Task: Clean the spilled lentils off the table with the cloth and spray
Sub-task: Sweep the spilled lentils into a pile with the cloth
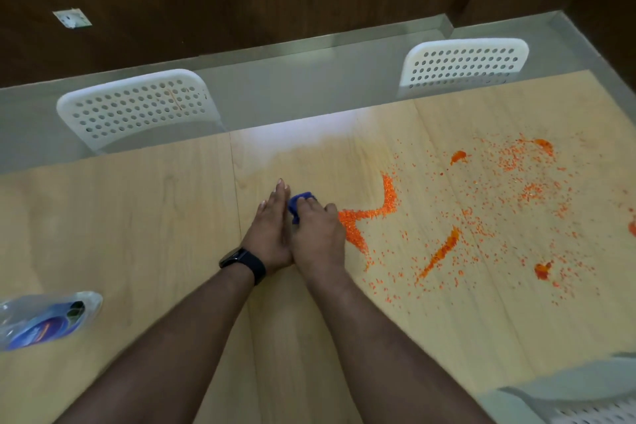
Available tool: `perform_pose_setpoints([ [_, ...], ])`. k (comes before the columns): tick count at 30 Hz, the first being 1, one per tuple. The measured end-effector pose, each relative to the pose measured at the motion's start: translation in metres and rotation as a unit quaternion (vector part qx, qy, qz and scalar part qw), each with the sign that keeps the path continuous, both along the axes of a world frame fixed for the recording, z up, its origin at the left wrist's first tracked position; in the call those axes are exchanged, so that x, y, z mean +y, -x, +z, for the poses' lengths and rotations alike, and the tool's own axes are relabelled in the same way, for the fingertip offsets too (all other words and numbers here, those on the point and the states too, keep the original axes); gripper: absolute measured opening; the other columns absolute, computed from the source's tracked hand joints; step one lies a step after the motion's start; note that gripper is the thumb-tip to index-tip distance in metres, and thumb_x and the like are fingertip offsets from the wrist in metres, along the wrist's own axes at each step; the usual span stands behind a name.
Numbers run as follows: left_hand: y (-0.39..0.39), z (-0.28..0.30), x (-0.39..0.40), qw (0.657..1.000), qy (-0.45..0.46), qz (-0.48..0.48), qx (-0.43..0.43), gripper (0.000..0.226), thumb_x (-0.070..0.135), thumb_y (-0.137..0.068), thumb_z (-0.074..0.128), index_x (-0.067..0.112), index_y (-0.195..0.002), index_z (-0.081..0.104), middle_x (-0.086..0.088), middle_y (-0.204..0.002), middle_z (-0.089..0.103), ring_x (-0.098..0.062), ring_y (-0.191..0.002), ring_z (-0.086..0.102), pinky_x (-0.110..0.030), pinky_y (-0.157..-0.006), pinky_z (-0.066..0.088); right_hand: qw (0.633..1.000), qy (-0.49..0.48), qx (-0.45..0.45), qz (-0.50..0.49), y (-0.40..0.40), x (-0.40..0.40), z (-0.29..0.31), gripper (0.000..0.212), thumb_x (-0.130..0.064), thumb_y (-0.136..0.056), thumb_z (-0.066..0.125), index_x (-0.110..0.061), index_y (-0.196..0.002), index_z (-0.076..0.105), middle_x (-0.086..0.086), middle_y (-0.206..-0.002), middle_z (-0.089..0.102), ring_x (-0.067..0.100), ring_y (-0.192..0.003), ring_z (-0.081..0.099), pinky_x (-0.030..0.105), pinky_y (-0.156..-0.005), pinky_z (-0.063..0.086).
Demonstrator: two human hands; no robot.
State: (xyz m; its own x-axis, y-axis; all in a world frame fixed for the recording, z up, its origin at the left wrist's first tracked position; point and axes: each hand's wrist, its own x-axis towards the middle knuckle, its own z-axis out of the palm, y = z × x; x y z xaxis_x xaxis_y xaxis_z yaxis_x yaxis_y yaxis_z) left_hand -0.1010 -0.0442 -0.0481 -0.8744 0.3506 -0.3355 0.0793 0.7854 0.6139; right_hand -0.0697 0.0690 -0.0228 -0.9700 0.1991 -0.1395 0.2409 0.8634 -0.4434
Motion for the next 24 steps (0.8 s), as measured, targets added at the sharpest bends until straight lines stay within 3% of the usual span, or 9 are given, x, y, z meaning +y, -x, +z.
perform_pose_setpoints([
  [3,-0.007,0.0,0.003,1.0,0.012,0.012,0.006,0.149,0.045,-0.067,0.094,0.024,-0.164,-0.017,0.006,-0.174,-0.006,-0.009,-0.157,-0.003,-0.028,-0.127,-0.004,0.999,-0.022,-0.025,0.007,-0.012,0.014,-0.005,0.053,-0.013,-0.101,0.051,-0.014,-0.153,0.047,0.004,-0.153,0.054,0.029,-0.127,0.046,0.035,-0.099,0.044],
  [6,-0.012,0.001,0.009,0.999,0.029,0.029,0.012,0.156,0.051,-0.059,0.098,0.021,-0.165,-0.013,0.008,-0.173,-0.011,-0.008,-0.156,-0.006,-0.03,-0.127,-0.004,0.998,-0.055,-0.035,-0.018,-0.015,0.044,-0.005,0.055,-0.017,-0.101,0.054,-0.018,-0.154,0.045,-0.001,-0.157,0.05,0.027,-0.132,0.042,0.033,-0.104,0.042],
  [8,-0.017,0.006,0.013,0.999,0.025,0.047,-0.008,0.157,0.049,-0.059,0.099,0.023,-0.165,-0.014,0.009,-0.173,-0.011,-0.007,-0.152,-0.007,-0.033,-0.126,0.0,0.996,-0.055,-0.034,-0.06,-0.017,0.068,-0.006,0.048,-0.017,-0.102,0.05,-0.02,-0.15,0.051,-0.002,-0.153,0.054,0.027,-0.131,0.044,0.035,-0.098,0.046],
  [10,-0.02,0.007,0.016,0.998,0.027,0.055,-0.018,0.156,0.046,-0.062,0.098,0.026,-0.164,-0.017,0.009,-0.174,-0.008,-0.017,-0.158,-0.003,-0.036,-0.127,0.006,0.993,-0.054,-0.034,-0.098,-0.018,0.089,-0.007,0.045,-0.015,-0.101,0.048,-0.019,-0.146,0.055,-0.003,-0.147,0.059,0.026,-0.126,0.046,0.036,-0.091,0.048],
  [13,-0.026,0.007,0.019,0.999,0.029,0.04,-0.01,0.149,0.045,-0.067,0.096,0.027,-0.164,-0.016,0.013,-0.172,-0.014,-0.021,-0.16,-0.002,-0.037,-0.128,0.009,0.99,-0.06,-0.002,-0.127,-0.025,0.104,-0.003,0.053,-0.004,-0.094,0.048,-0.017,-0.145,0.057,-0.002,-0.144,0.062,0.026,-0.119,0.048,0.036,-0.085,0.047],
  [17,-0.038,0.005,0.027,0.999,0.02,0.027,-0.016,0.148,0.048,-0.068,0.095,0.027,-0.164,-0.016,0.014,-0.171,-0.018,-0.007,-0.151,-0.007,-0.034,-0.127,0.005,0.997,-0.028,0.043,-0.055,-0.042,0.078,0.012,0.058,-0.002,-0.09,0.055,-0.016,-0.147,0.058,0.0,-0.146,0.061,0.027,-0.117,0.05,0.036,-0.086,0.049],
  [20,-0.049,0.004,0.03,1.0,0.005,0.005,-0.004,0.147,0.04,-0.07,0.093,0.027,-0.162,-0.021,0.01,-0.173,-0.008,-0.009,-0.155,-0.007,-0.029,-0.126,-0.002,1.0,-0.017,0.007,0.023,-0.058,0.048,0.014,0.053,-0.011,-0.096,0.056,-0.018,-0.148,0.054,-0.002,-0.15,0.057,0.025,-0.117,0.05,0.037,-0.085,0.05],
  [24,-0.06,0.003,0.033,1.0,0.003,0.009,-0.011,0.142,0.03,-0.072,0.092,0.024,-0.164,-0.016,0.009,-0.173,-0.012,-0.002,-0.148,-0.011,-0.029,-0.125,-0.003,0.997,-0.027,-0.052,0.043,-0.076,0.048,0.002,0.056,-0.021,-0.1,0.059,-0.021,-0.154,0.045,-0.004,-0.157,0.049,0.024,-0.125,0.045,0.034,-0.092,0.049],
])
